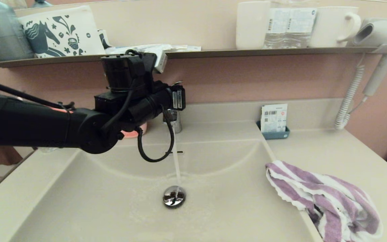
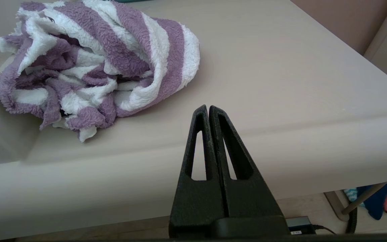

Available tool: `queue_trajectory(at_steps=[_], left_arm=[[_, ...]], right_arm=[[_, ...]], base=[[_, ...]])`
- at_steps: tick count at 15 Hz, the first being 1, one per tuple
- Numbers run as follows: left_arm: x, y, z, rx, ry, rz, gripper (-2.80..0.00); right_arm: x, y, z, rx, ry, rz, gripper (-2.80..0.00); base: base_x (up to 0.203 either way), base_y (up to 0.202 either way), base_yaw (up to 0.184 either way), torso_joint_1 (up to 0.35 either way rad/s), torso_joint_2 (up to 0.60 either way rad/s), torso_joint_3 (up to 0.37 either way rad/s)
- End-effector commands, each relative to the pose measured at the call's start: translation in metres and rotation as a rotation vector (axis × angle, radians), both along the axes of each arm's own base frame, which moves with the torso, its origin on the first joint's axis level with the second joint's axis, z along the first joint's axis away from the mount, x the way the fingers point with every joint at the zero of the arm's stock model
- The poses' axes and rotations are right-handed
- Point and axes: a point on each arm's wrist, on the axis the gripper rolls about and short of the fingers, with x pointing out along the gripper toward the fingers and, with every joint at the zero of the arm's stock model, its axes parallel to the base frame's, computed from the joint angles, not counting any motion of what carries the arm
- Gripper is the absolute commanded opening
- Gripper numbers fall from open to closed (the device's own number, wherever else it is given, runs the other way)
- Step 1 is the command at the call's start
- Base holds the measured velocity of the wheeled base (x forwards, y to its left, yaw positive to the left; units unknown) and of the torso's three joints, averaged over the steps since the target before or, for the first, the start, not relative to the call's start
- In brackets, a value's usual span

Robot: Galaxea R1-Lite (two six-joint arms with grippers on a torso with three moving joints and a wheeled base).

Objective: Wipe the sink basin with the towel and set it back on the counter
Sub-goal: Turn off the faucet

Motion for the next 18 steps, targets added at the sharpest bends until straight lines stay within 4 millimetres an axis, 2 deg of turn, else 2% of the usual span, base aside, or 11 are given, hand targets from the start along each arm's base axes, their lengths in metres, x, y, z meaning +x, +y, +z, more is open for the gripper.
queue_trajectory(at_steps=[1, 5, 10, 12, 15, 18], left_arm=[[-0.008, 0.003, -0.005, 0.01, 0.022, -0.005, -2.8], [-0.018, 0.015, -0.011, 0.017, 0.04, 0.003, -2.8], [-0.01, 0.053, 0.0, 0.016, 0.006, 0.049, -2.8], [-0.007, 0.065, 0.013, 0.001, -0.033, 0.055, -2.8], [-0.002, 0.067, 0.036, -0.022, -0.089, 0.06, -2.8], [-0.002, 0.051, 0.041, -0.018, -0.068, 0.016, -2.8]], right_arm=[[0.0, 0.0, 0.0, 0.0, 0.001, 0.0, -2.8], [0.0, 0.0, 0.0, 0.0, 0.001, 0.0, -2.8], [0.0, 0.0, 0.0, 0.0, 0.001, 0.0, -2.8], [0.0, 0.0, 0.0, 0.0, 0.001, 0.0, -2.8], [0.0, 0.0, 0.0, 0.0, 0.001, 0.0, -2.8], [0.0, 0.0, 0.0, 0.0, 0.001, 0.0, -2.8]], base=[[0.0, 0.0, 0.0, 0.0, 0.0, 0.0], [0.0, 0.0, 0.0, 0.0, 0.0, 0.0], [0.0, 0.0, 0.0, 0.0, 0.0, 0.0], [0.0, 0.0, 0.0, 0.0, 0.0, 0.0], [0.0, 0.0, 0.0, 0.0, 0.0, 0.0], [0.0, 0.0, 0.0, 0.0, 0.0, 0.0]])
